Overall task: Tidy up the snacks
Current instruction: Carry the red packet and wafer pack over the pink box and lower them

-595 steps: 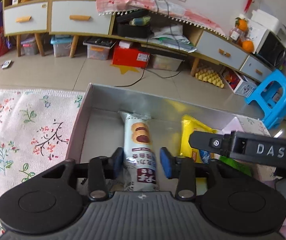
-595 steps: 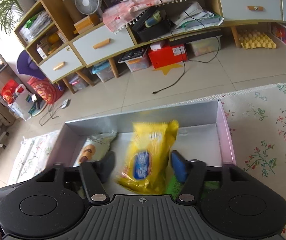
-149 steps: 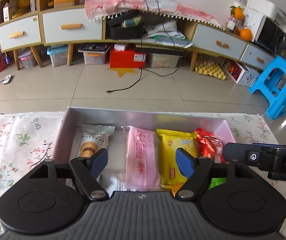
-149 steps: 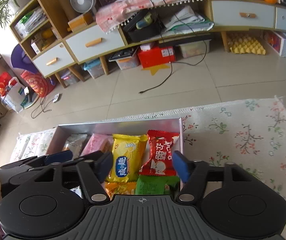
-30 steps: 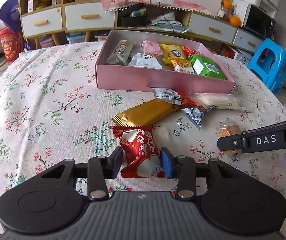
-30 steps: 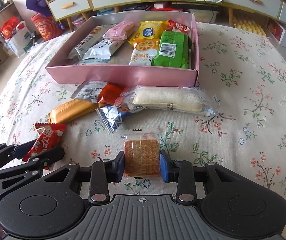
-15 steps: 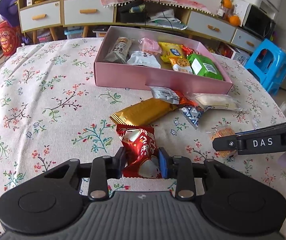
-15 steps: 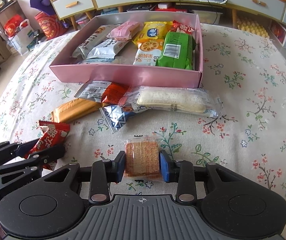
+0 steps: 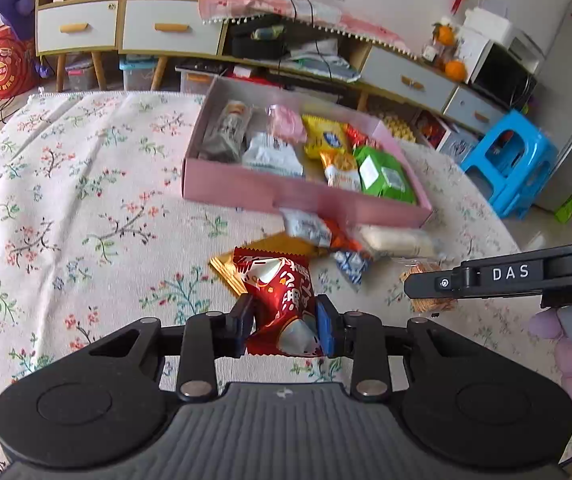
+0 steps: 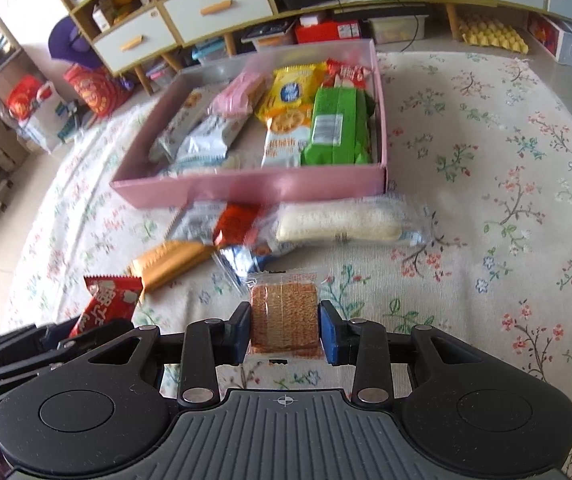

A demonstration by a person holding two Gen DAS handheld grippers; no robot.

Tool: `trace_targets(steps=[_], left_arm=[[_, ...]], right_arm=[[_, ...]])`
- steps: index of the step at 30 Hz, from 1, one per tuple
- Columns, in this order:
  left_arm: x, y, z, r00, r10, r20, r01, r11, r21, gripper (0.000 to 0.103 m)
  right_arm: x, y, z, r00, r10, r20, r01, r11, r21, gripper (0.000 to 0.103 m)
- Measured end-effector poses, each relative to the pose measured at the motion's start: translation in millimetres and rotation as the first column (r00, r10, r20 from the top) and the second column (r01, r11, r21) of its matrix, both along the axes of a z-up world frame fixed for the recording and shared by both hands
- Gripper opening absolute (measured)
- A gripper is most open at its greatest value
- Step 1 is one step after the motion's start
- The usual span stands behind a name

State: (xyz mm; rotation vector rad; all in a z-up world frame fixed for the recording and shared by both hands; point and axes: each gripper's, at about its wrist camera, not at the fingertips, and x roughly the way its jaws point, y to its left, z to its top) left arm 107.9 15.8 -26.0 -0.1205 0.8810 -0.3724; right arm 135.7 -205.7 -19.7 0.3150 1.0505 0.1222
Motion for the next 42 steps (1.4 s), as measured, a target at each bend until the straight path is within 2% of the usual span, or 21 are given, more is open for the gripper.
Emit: trace_targets(steps=[4, 9, 19, 23, 27, 36, 42], left_arm=[[4.9, 1.9, 7.7, 1.000, 0.010, 0.012, -0.010, 1.000, -0.022, 0.030], [22.1, 0.0, 15.9, 0.999, -0.001, 0.052, 0.001, 1.000, -0.010, 0.030], [84.6, -17.2, 18.7, 0.990, -0.063, 0.128, 0.053, 0.995, 0.085, 0.030], [106.5, -28.9, 12.6, 0.985, -0.102, 0.136, 0.083, 0.987, 0.137, 0.030], [121.2, -40.3, 5.6, 0.976, -0.161, 0.148, 0.127, 0.968, 0.216, 0.030], [147.1, -48.8, -6.8, 0.970, -0.198, 0.139, 0.151, 0.945, 0.292, 0.030], [157.1, -55.9, -10.4, 0.962, -0.229, 0.146, 0.164, 0.920, 0.357, 0.030]], right_arm=[[4.6, -5.2, 11.2, 0.999, -0.032, 0.024, 0.031, 0.999, 0.043, 0.034], [15.8, -9.5, 25.3, 0.996, -0.060, 0.062, 0.054, 0.995, 0.087, 0.034], [63.1, -13.1, 39.1, 0.989, -0.077, 0.125, 0.062, 0.991, 0.120, 0.034], [79.8, -13.6, 33.1, 0.986, -0.082, 0.145, 0.060, 0.987, 0.148, 0.034], [91.3, -13.5, 22.0, 0.986, -0.074, 0.146, 0.047, 0.983, 0.178, 0.034], [112.2, -14.2, -0.5, 0.991, -0.071, 0.116, 0.048, 0.980, 0.191, 0.034], [122.1, -11.0, -8.2, 0.991, -0.061, 0.115, 0.037, 0.979, 0.202, 0.034]])
